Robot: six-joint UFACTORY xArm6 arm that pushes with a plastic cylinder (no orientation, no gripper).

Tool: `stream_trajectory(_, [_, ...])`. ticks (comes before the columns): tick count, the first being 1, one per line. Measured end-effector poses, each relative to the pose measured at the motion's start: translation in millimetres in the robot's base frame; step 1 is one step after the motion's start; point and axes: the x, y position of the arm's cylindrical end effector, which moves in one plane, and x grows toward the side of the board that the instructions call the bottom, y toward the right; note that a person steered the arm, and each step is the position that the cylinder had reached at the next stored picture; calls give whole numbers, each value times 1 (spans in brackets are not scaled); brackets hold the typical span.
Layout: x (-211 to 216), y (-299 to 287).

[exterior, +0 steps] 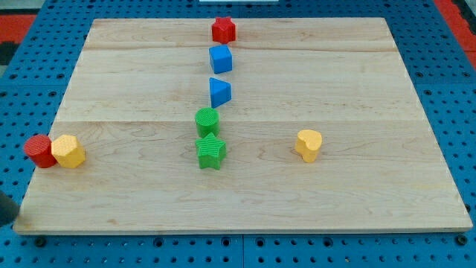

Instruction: Separate the red circle from the yellow hexagon

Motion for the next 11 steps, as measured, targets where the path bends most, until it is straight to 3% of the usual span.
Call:
stream_trajectory(5, [-152, 19])
stream_trajectory(7, [-168, 90])
stream_trajectory(10, [-179, 87])
stream_trajectory(11, [-165, 86])
